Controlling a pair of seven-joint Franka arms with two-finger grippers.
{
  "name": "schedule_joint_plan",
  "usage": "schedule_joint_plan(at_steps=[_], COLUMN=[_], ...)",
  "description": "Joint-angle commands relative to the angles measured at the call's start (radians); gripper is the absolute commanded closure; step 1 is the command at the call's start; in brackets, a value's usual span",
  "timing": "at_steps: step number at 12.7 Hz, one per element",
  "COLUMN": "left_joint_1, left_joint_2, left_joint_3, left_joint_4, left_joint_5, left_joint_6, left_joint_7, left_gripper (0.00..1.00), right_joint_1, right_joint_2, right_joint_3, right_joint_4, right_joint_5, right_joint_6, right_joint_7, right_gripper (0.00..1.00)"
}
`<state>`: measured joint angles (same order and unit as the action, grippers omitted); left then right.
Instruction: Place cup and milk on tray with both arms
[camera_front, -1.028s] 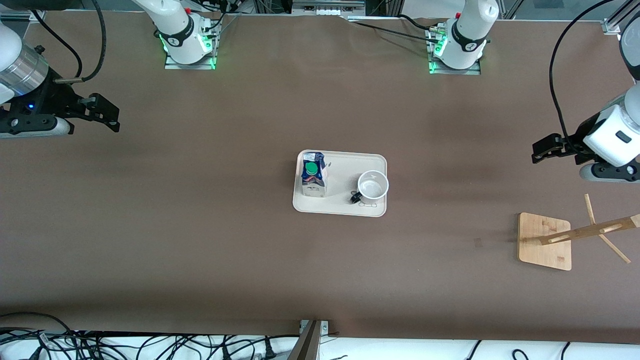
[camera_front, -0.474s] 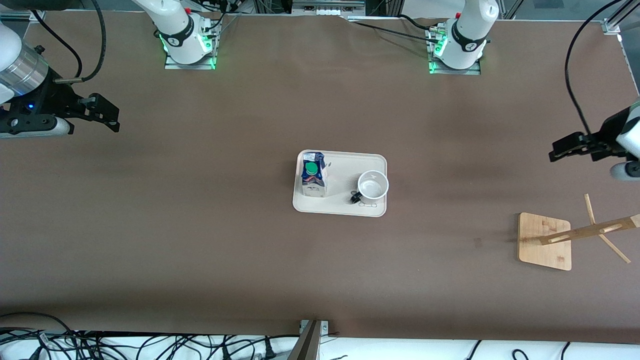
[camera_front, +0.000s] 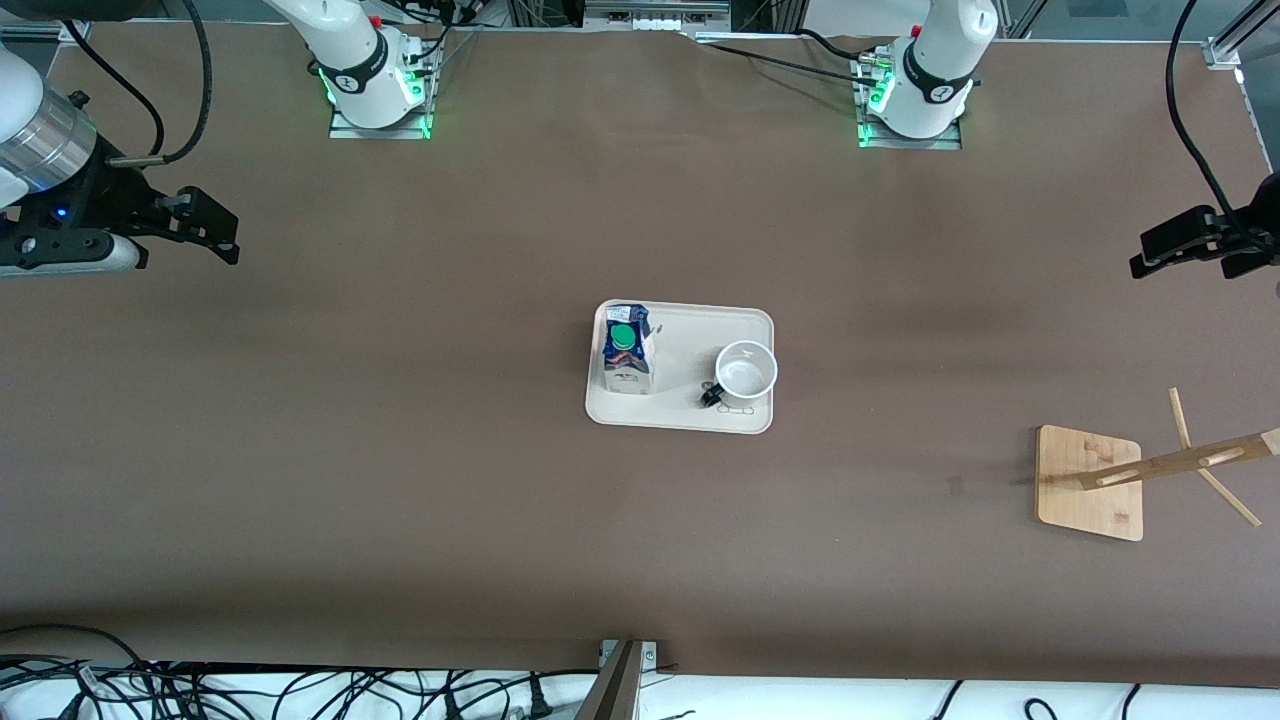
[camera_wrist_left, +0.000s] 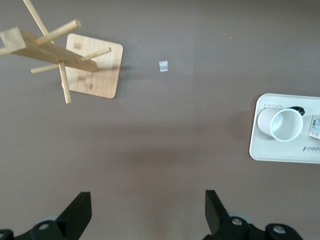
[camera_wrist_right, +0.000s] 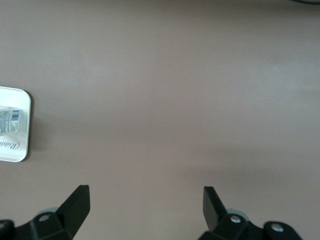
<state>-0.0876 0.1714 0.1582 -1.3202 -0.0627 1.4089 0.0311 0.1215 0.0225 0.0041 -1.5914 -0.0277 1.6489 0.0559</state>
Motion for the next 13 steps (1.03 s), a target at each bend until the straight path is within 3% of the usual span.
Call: schedule_joint_plan(at_steps=[1,9,11,13], left_joint_1=[0.008,-0.018,-0.105,-0.115], left_joint_2=[0.01,0.004,-0.006,-0.012], left_joint_3=[0.004,0.014,0.073,0.084], left_joint_4=[0.015,0.007,0.006,0.003], left_joint_5=[-0.008,-0.011,-0.003,0.001], left_joint_6=[-0.03,-0.019,-0.019,0.013], left_joint_7=[0.018,0.015,-0.013,-0.005], left_gripper=[0.0,0.0,0.0,0.0], right_joint_1=[-0.016,-0.017,-0.017,-0.017], right_joint_2=[0.01,0.01,0.01,0.008], right_joint_3=[0.014,0.014,0.014,0.014], right_joint_4=[0.022,0.022,0.022,0.022], right_joint_5=[-0.003,-0.003,-0.003,-0.003], right_joint_6=[-0.014,-0.011,-0.011,-0.011], right_joint_7=[-0.004,-0.005,-0.004,-0.005], right_gripper=[0.0,0.0,0.0,0.0])
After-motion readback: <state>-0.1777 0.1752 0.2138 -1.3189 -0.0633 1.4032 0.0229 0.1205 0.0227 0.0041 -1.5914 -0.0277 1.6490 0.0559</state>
